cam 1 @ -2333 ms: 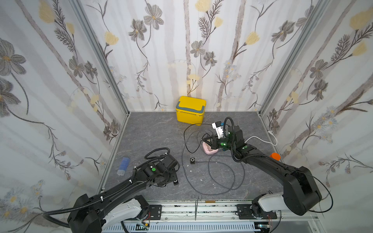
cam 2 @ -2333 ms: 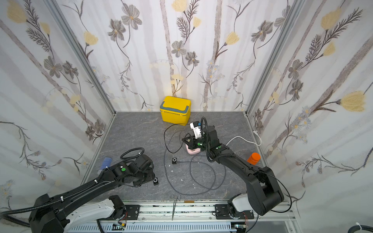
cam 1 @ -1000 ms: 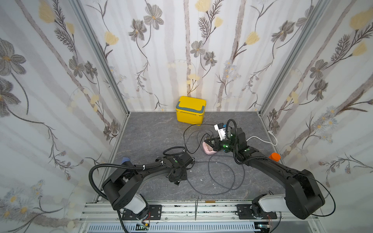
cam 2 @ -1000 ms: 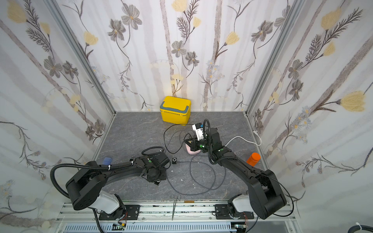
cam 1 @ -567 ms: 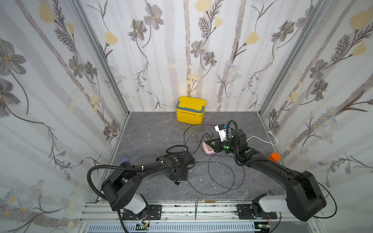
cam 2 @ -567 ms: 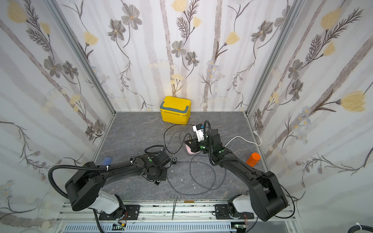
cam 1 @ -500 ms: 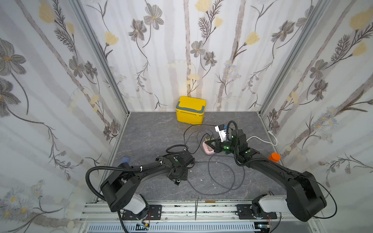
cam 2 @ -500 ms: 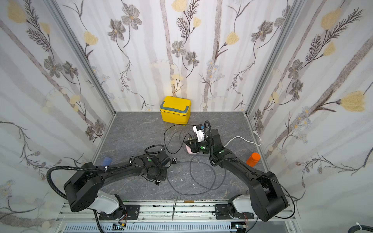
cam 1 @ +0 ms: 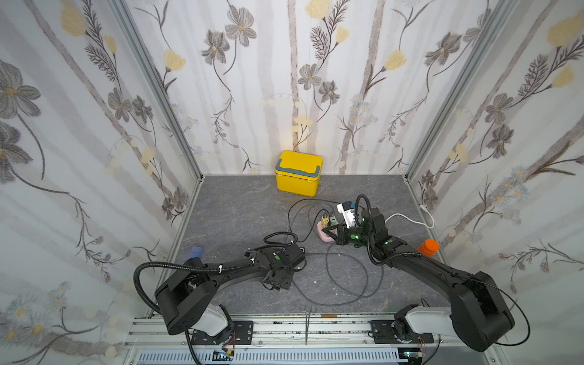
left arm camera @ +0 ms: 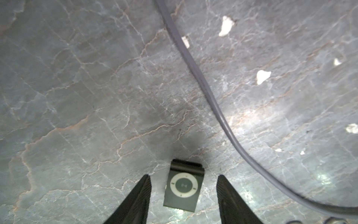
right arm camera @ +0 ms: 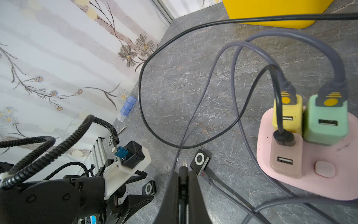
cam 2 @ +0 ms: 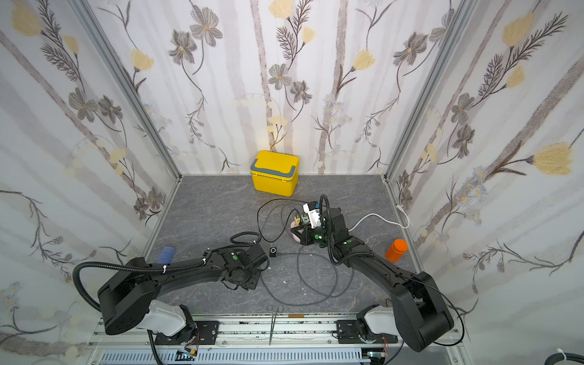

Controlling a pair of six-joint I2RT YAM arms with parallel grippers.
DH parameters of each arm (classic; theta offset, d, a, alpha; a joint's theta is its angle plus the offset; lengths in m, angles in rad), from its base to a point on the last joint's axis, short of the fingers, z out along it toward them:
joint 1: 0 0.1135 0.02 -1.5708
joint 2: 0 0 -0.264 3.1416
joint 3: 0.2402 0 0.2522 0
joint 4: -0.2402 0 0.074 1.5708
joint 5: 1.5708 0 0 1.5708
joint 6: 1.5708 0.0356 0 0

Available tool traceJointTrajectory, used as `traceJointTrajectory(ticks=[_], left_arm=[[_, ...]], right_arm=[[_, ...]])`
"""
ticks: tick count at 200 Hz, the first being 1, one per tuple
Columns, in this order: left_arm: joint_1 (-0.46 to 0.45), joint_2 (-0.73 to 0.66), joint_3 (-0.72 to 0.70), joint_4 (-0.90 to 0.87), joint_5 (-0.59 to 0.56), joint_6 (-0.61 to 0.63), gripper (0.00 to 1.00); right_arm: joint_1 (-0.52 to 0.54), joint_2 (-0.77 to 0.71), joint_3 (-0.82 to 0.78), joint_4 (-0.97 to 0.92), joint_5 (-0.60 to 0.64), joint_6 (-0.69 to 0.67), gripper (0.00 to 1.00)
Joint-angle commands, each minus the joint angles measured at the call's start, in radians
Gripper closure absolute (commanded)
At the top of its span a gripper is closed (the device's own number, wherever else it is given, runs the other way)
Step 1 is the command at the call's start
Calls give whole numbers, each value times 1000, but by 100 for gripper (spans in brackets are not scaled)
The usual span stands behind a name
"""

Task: Charge mp3
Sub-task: Pick up the MP3 player from the center of the board.

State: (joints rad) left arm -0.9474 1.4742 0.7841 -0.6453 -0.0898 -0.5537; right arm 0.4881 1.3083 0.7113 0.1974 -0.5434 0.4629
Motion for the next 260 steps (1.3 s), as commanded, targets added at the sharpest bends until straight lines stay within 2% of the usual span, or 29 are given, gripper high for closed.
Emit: traceJointTrajectory(ticks=[1,74,164,202,260], left_arm=[[2,-3,-10,29,-4,9,42],[6,59,4,11,12,33,44],[38,47,-4,-44,78,54,47],[54,38,-14,-30,78,54,51],[62,63,17,33,70,84,50]], right_arm=[[8,-10,2,-2,8,0,100],[28,-18,7,-24,27,-6,100],[32,-12,13,-29,22,-12,100],[34,-15,10,-26,23,-10,100],[35,-20,10,-26,26,-10,100]])
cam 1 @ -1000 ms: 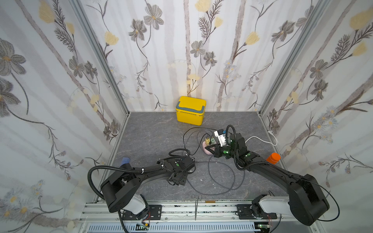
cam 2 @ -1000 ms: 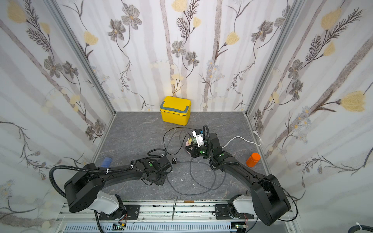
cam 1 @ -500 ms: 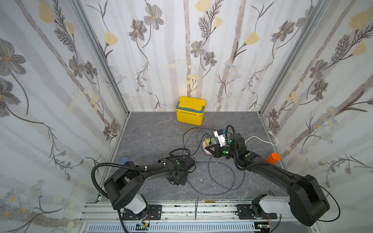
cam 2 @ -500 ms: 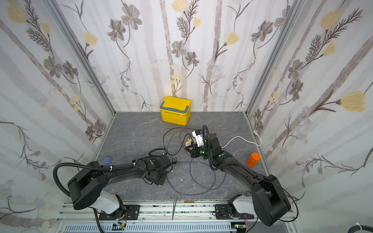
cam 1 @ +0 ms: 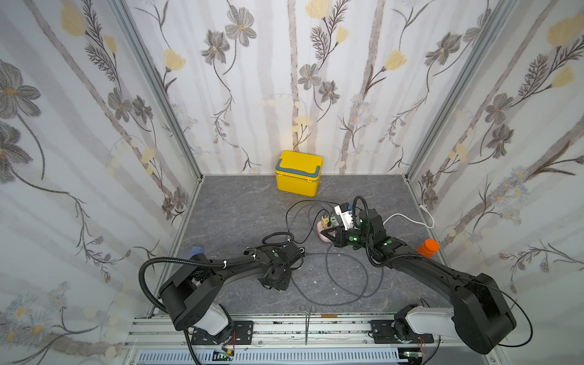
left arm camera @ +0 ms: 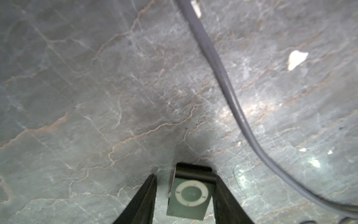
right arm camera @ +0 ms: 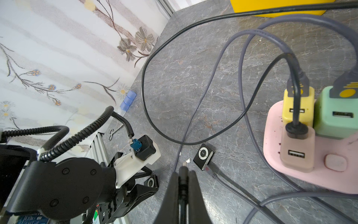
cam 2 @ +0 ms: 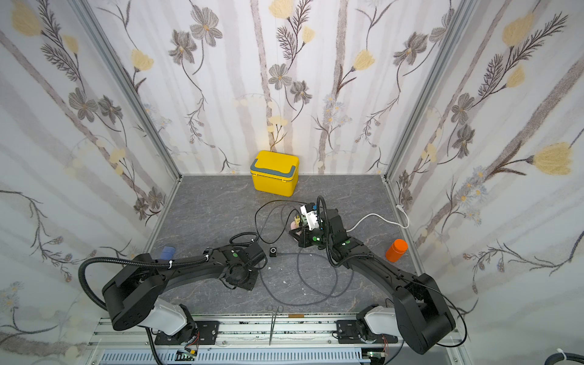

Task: Charge mp3
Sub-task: Pick up the MP3 player from the center of the board.

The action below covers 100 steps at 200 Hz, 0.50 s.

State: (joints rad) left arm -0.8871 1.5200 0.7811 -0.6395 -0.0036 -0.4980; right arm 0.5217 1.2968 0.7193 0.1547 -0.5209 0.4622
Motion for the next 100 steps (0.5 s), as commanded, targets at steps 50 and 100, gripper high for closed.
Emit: traceJointTrajectory(ticks=[50,100], left_arm=[[-1,55,27,12,-6,27,53],[-2,-26,-5,-13,30,18,53]], right_arm=[[1,-19,-9,14,6,-13,100],[3,-11,-9,25,-3,-11,100]])
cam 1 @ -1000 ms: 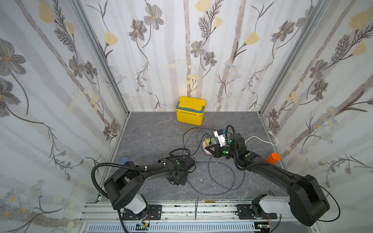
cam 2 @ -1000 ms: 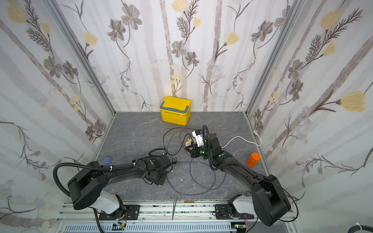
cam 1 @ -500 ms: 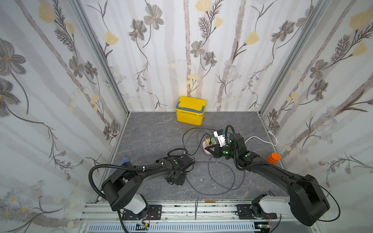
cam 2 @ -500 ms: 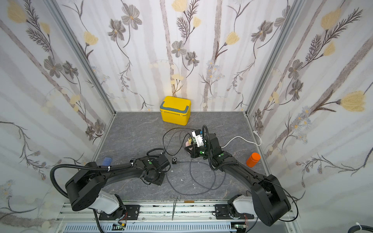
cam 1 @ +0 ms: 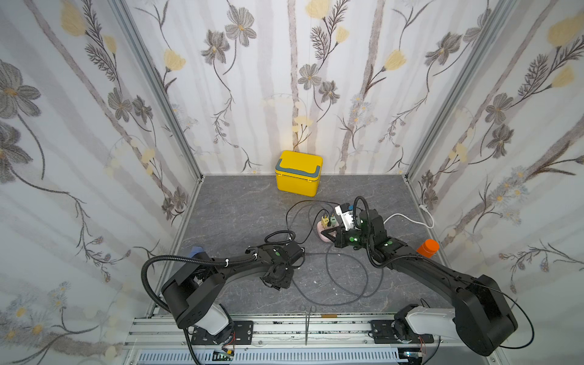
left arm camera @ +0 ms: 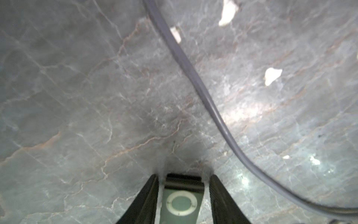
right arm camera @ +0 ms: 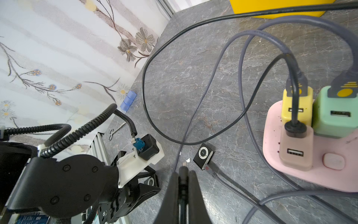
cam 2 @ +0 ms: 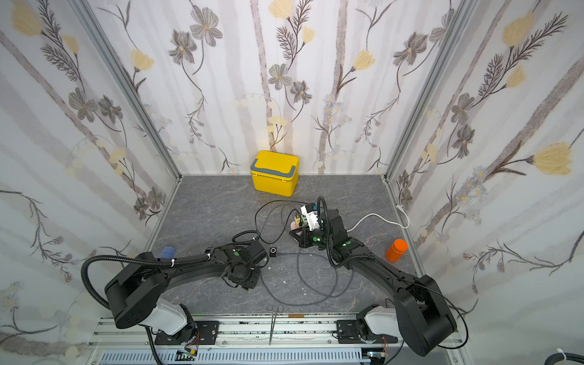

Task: Charge mp3
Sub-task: Pick up the MP3 player from the center of the board.

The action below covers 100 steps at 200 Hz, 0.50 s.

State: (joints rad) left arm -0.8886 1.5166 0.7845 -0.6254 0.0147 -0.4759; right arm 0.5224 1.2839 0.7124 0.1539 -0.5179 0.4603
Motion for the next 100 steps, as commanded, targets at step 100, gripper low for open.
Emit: traceJointTrajectory(ticks=[100], left_arm=[[2,40,17,-16,15,13,55]], right_arm=[[2,0,-8,35,-14,-14,100]])
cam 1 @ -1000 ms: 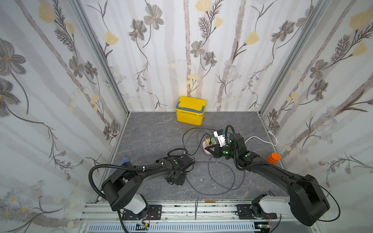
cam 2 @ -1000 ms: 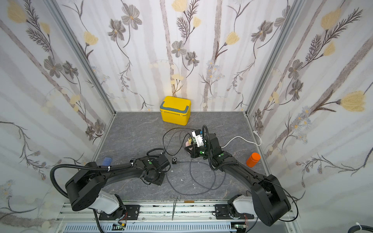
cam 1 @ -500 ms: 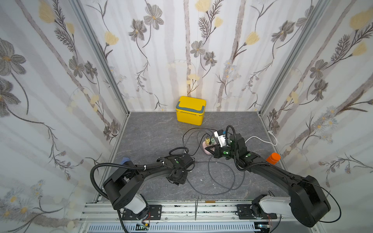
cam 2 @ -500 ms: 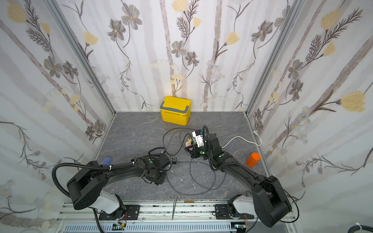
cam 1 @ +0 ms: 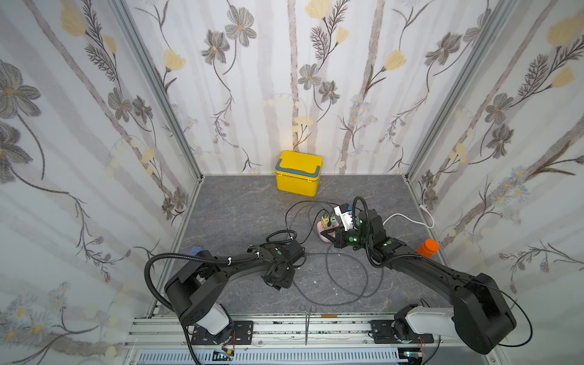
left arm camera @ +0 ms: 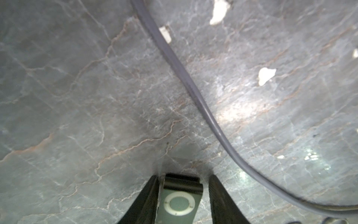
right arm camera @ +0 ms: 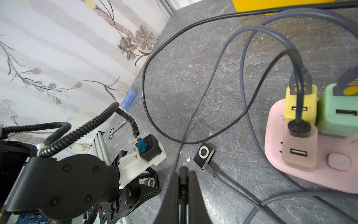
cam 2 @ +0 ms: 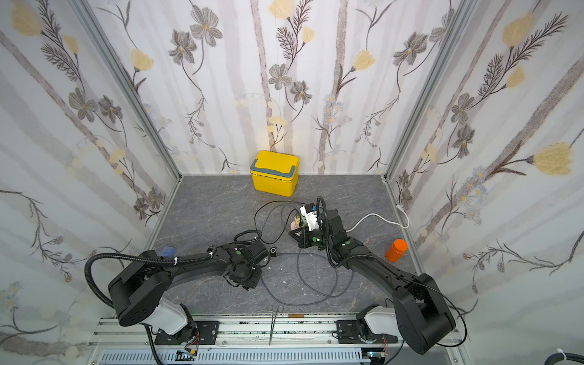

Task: Charge mp3
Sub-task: Pick up the MP3 player from the center of the board.

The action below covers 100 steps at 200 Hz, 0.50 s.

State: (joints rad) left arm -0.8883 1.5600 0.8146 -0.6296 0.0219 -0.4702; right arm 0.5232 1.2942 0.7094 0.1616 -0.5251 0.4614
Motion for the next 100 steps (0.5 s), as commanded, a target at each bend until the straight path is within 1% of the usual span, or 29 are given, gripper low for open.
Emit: traceJointTrajectory(ticks=[1,62,100], left_arm=[[2,-3,-14,-12,9,8,55],[-2,1,-26,-25,16,3,58],[-9,5,-31,-45,25,-4,58]], right_arm=[[1,-11,-5,27,-7,-15,100],[1,-22,-16,29,-6,-19,100],[1,-38,-24,27,4,-24,100]])
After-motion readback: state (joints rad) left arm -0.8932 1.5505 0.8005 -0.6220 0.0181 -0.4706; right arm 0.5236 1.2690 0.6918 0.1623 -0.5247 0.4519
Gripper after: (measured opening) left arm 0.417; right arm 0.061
